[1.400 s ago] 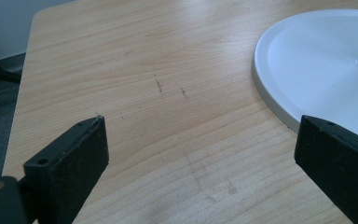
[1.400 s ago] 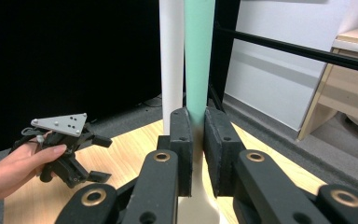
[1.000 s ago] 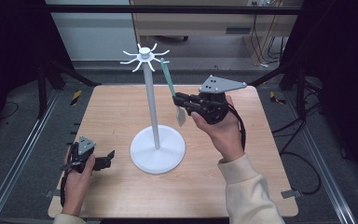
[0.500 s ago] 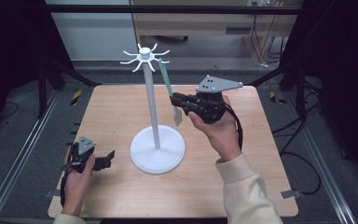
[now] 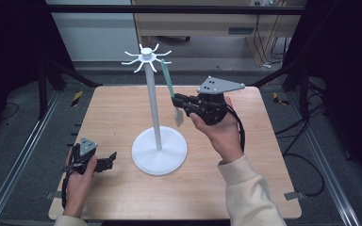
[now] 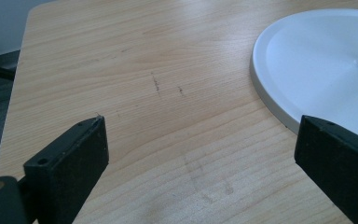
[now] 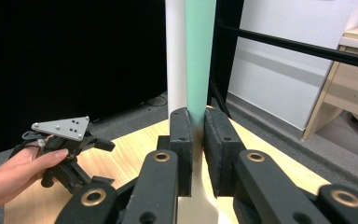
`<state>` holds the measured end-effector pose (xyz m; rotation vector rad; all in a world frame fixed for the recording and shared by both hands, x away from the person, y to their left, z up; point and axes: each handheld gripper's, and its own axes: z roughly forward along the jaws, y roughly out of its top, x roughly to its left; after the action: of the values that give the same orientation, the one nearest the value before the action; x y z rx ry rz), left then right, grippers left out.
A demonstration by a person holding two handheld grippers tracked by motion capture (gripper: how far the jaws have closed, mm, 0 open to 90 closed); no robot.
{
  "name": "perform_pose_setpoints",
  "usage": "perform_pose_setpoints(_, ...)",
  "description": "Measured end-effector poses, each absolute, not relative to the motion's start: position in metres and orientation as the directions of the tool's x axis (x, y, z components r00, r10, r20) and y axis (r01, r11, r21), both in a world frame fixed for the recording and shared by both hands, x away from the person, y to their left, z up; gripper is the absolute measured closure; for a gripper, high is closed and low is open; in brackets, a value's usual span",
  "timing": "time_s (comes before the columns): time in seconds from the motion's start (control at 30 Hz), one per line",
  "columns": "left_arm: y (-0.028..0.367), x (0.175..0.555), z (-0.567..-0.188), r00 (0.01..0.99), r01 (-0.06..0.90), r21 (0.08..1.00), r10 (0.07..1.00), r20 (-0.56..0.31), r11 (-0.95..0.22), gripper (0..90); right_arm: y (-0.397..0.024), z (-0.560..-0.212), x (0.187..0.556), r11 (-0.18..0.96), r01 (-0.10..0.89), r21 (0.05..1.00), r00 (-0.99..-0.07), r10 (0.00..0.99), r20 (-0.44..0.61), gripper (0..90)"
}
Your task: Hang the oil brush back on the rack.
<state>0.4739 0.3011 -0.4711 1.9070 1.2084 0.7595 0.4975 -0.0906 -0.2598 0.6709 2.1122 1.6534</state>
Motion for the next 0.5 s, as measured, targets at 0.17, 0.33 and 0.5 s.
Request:
perform_pose_setpoints(0.17,0.3026,0.4726,-0.4701,0.375,0.481,0.832,0.923,0.091,-0.277,2.4,-0.0873,-0.2619,0.4979,0.189,0.139,0.972,-0.817,0.577,0.005,82.1)
perform_pose_setpoints(0.33,0.3031,0.4721,-0.4693,0.379,0.475,0.834,0.921,0.093,-0.280,2.4,-0.0854,-0.2636,0.4974,0.179,0.134,0.975,-0.813,0.583,0.005,82.0)
perform_pose_setpoints(0.5,0.3030,0.4717,-0.4684,0.380,0.472,0.836,0.920,0.093,-0.279,2.4,-0.0837,-0.2652,0.4971,0.166,0.134,0.977,-0.810,0.587,0.011,81.9)
